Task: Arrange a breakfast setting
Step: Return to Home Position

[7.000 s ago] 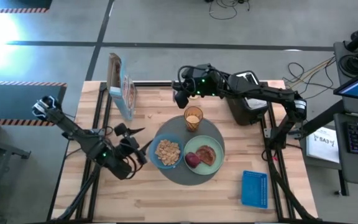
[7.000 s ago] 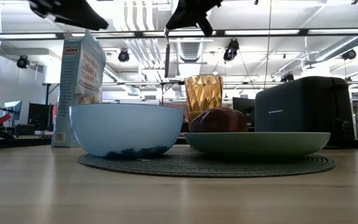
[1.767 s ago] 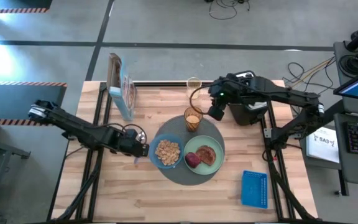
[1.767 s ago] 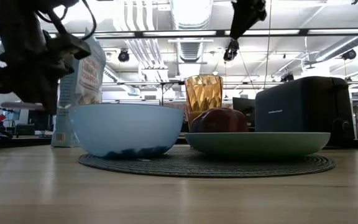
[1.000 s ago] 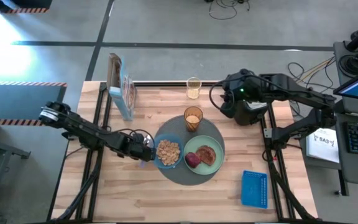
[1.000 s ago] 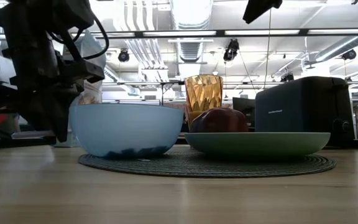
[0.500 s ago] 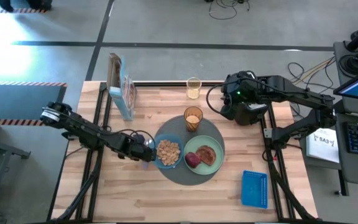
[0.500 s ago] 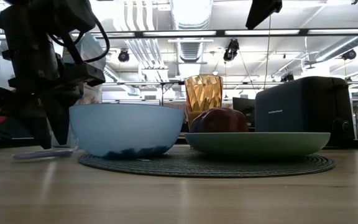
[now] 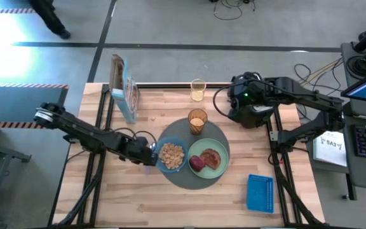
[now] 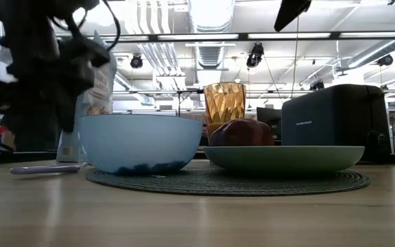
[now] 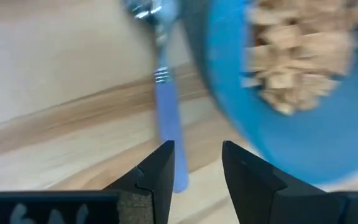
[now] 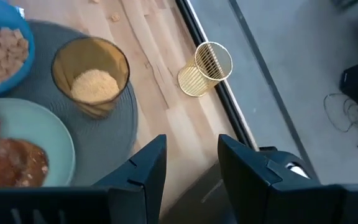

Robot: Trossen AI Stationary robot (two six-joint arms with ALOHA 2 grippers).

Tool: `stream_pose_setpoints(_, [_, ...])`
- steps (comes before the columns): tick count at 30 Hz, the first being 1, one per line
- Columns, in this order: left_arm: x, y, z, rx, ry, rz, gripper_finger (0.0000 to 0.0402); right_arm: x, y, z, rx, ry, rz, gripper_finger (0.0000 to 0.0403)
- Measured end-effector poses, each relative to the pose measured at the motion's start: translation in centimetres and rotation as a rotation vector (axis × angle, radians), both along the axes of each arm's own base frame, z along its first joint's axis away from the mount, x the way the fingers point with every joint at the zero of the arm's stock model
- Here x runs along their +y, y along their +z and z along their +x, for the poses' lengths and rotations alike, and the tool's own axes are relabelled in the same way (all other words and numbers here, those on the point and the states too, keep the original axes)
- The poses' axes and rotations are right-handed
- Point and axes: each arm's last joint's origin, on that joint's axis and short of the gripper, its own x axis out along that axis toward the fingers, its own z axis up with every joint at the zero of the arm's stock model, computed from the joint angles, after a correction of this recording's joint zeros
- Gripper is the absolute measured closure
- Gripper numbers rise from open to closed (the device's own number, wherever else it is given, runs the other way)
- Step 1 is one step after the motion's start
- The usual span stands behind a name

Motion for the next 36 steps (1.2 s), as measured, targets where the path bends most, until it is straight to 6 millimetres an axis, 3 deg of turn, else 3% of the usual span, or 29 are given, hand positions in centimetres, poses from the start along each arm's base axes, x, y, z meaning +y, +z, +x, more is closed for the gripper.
stream_pose_setpoints(10, [1.1, 6.5, -2.9, -0.386, -0.114, 0.195, 0.0284, 0.6, -0.1, -3.7, -0.083, -0.081, 0.02, 0.0268])
stream_pose_setpoints(19, [1.1, 10.7, -5.8, -0.672, -0.33, 0.608, 0.0284, 1.1, -4.8, -6.6, -0.27, -0.179, 0.087, 0.0268])
stream_pose_setpoints(28, [-0.8, 11.4, -6.6, -0.728, -0.693, 0.869, 0.0283, 1.3, -11.9, -7.4, -0.366, -0.205, 0.134, 0.0268])
stream_pose_setpoints(36, [-2.7, 10.3, -6.1, -0.677, -0.765, 0.93, 0.0283, 1.7, -17.1, -6.5, -0.574, -0.061, 0.245, 0.0268])
